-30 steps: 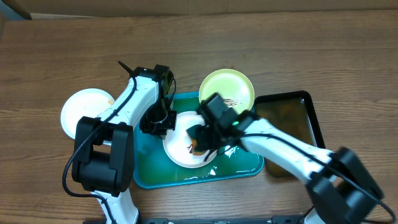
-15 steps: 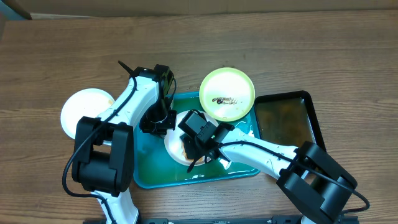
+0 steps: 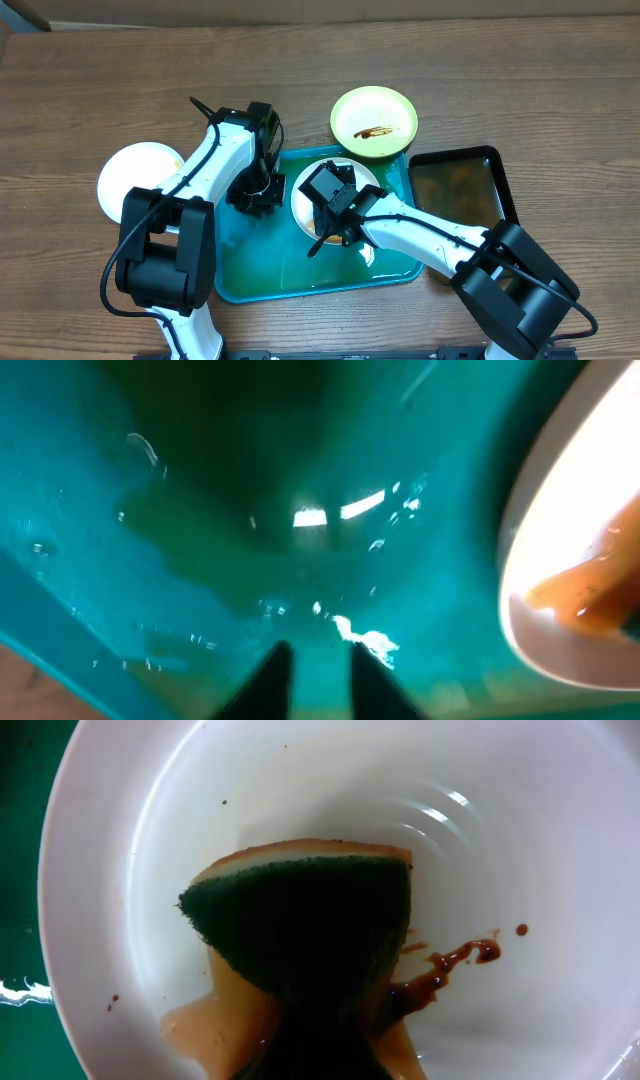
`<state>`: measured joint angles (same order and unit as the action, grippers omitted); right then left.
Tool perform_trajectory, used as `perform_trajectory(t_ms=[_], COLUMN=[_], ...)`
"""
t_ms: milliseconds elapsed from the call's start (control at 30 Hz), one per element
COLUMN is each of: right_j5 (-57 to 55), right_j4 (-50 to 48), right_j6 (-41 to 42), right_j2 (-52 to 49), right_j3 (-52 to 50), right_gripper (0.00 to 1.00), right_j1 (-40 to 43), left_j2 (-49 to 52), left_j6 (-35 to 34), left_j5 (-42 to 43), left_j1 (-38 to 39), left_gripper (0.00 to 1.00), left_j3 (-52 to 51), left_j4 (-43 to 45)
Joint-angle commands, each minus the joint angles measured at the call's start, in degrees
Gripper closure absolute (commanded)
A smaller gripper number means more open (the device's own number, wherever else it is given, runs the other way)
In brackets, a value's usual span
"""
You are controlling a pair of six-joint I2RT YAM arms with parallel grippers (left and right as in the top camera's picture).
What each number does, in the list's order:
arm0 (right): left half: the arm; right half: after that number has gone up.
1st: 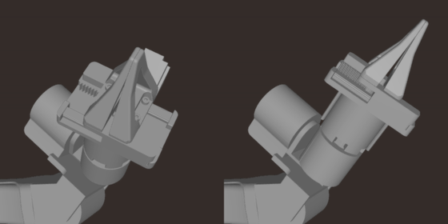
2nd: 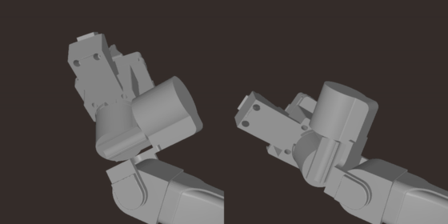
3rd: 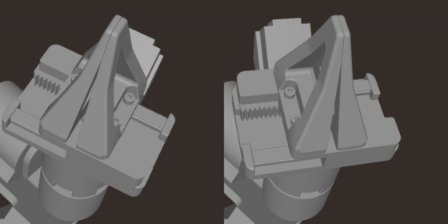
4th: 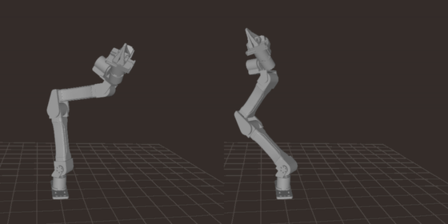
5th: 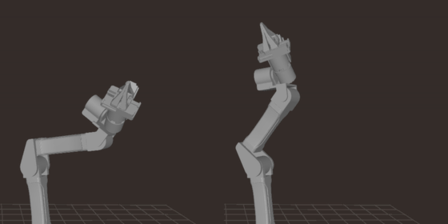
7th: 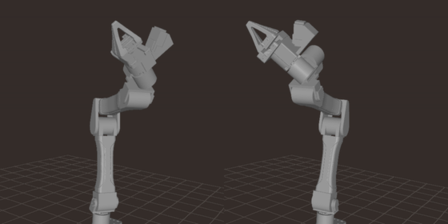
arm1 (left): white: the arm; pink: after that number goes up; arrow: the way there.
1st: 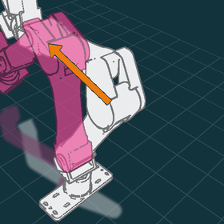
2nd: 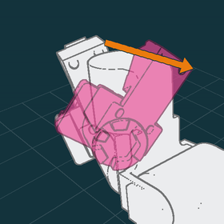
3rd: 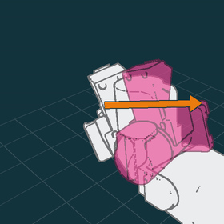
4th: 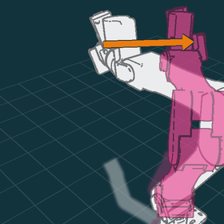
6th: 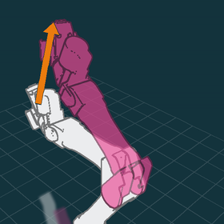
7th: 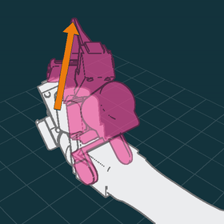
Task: Clean dirty plates on tray and stack at the side
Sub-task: 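Scrub the white plate with the sponge while the left gripper holds its rim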
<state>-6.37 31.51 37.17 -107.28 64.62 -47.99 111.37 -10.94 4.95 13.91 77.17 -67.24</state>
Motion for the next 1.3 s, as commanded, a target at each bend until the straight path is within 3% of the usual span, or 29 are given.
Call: perform_trajectory(t_ms=[0,333,900,1100,1200,1267], right_j5=[5.1,5.5,5.4,5.4,5.4,5.4], right_j4=[0.7,1.0,1.6,1.8,1.8,1.8], right_j6=[0.4,0.4,0.4,0.4,0.4,0.4], right_j2=[-1.6,-1.6,-1.6,-1.6,-1.6,-1.6], right_j3=[-0.3,-0.3,-0.3,-0.3,-0.3,-0.3], right_gripper=[0.96,0.96,0.96,0.96,0.96,0.96], right_j1=[-1.0,-2.5,-2.5,-2.5,-2.5,-2.4], left_j2=[-1.1,-1.1,1.0,5.6,6.7,6.9], left_j6=[-0.9,-0.9,-2.0,-2.0,-1.9,-2.0], left_j5=[5.4,9.1,3.4,3.7,3.6,3.4], left_j1=[0.4,2.4,6.8,6.8,6.8,6.7], left_gripper=[0.62,0.55,0.63,0.77,0.93,0.96], left_j3=[-0.2,-0.2,-0.2,-0.2,-0.2,-0.2], left_j4=[2.1,9.6,13.5,13.3,13.2,13.2])
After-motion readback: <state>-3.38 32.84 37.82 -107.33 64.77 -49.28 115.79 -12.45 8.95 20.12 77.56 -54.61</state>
